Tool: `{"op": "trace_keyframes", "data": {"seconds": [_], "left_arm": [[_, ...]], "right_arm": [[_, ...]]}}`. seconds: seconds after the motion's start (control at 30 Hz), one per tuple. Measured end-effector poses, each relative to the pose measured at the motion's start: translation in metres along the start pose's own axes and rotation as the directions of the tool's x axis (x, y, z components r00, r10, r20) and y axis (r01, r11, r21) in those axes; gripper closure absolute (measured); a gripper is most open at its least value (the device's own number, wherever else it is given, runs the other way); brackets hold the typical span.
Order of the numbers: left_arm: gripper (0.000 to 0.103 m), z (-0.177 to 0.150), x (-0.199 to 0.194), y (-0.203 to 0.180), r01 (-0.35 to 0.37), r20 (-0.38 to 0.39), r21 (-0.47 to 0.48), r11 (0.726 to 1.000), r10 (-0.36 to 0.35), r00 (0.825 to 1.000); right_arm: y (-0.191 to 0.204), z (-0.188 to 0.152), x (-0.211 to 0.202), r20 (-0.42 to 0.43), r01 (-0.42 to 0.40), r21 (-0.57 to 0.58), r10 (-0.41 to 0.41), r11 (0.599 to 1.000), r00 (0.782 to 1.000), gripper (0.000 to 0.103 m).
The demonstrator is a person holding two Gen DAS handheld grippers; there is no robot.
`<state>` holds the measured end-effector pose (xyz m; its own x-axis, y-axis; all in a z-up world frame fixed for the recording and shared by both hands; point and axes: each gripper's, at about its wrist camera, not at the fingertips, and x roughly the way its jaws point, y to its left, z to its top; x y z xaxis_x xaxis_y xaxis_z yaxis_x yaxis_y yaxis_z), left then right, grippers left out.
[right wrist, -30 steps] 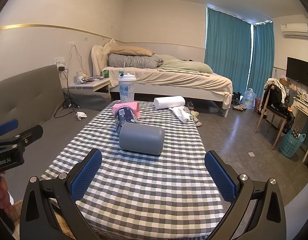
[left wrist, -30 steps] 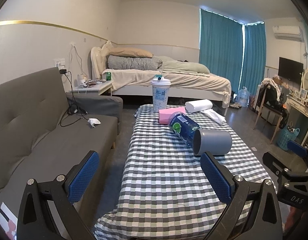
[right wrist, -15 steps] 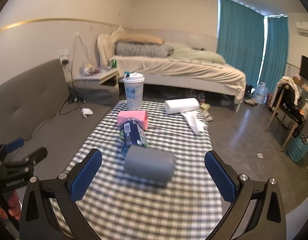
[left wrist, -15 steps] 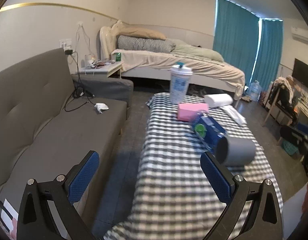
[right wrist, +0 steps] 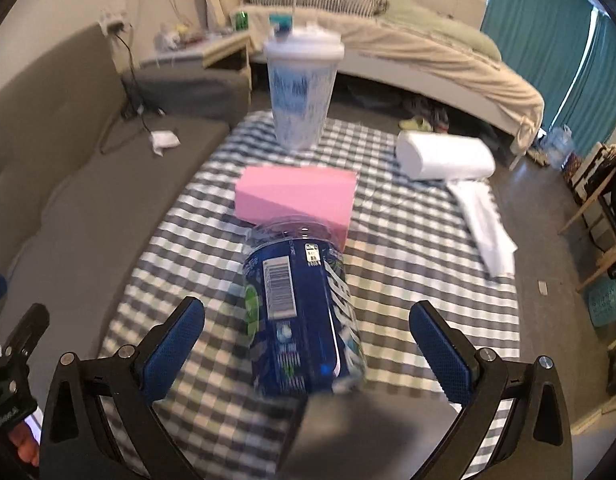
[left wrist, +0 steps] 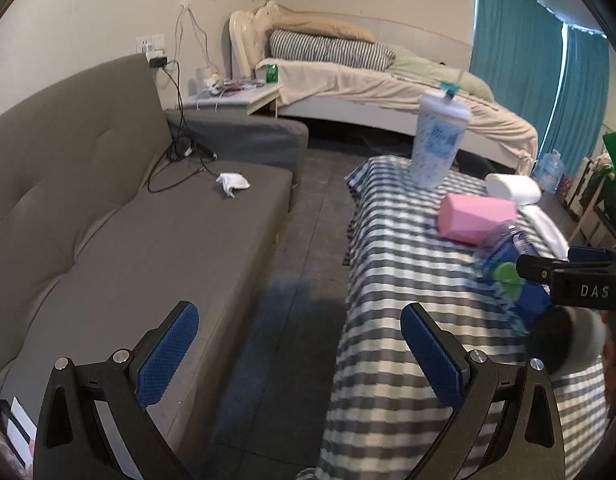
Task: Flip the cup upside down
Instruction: 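Reach the right tool to the lying blue bottle and close on it, then lift the blue bottle off the table with the right tool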
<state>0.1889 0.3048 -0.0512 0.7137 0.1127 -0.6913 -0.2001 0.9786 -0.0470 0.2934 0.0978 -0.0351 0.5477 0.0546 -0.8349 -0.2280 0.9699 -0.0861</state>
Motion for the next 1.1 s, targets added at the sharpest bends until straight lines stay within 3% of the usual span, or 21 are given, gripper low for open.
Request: {"op": "trace_keyframes", "data": {"seconds": [0.13,0.27,0.3,0.33,0.43,0.67,0.8,0.9,1.1], "left_arm": [[0.0,-0.003,0.016,0.004,-0.01,-0.026,0.0,1.0,0.01,1.0],[0.0,-0.007,0.02,0.009,-0.009,-0.045,-0.004,1.0,0.009,0.999],[0.0,-0.007,0.018,0.01,-0.009,-0.046,-0.001,1.0,0.009,0.999],[0.0,-0.007,0.016,0.01,-0.011,-0.046,0.002,1.0,0.011,0.999],[0.0,-0.005,0.006,0.012,-0.017,-0.038,0.006,1.0,0.017,0.999],[0.0,0.003,-0.035,0.012,-0.027,0.006,-0.007,1.0,0.027,1.0],[0.0,0.004,-0.069,0.005,-0.022,0.04,-0.005,1.0,0.022,0.999],[0.0,0.0,-0.093,-0.001,-0.023,0.062,0.003,1.0,0.023,0.998],[0.0,-0.026,-0.119,-0.017,-0.002,0.054,-0.001,1.0,0.002,0.999]], "right_arm": [[0.004,0.006,0.021,-0.062,0.023,-0.021,-0.024,1.0,0.998,0.002],[0.005,0.008,0.04,-0.126,0.007,-0.023,-0.01,1.0,0.992,0.02],[0.005,0.008,0.044,-0.142,-0.007,-0.014,0.005,1.0,0.99,0.03],[0.005,0.008,0.045,-0.152,-0.017,-0.006,0.016,1.0,0.988,0.03],[0.005,0.01,0.033,-0.122,-0.033,0.022,0.036,0.999,0.992,0.031],[0.008,0.015,-0.05,0.012,-0.087,0.072,0.086,0.994,0.996,0.032],[0.011,-0.007,-0.097,0.042,-0.108,0.083,0.105,0.991,0.994,0.032],[0.012,-0.042,-0.124,0.037,-0.108,0.105,0.105,0.989,0.994,0.032],[0.005,-0.122,-0.119,-0.026,-0.087,0.207,0.094,0.974,0.995,0.032]]}}
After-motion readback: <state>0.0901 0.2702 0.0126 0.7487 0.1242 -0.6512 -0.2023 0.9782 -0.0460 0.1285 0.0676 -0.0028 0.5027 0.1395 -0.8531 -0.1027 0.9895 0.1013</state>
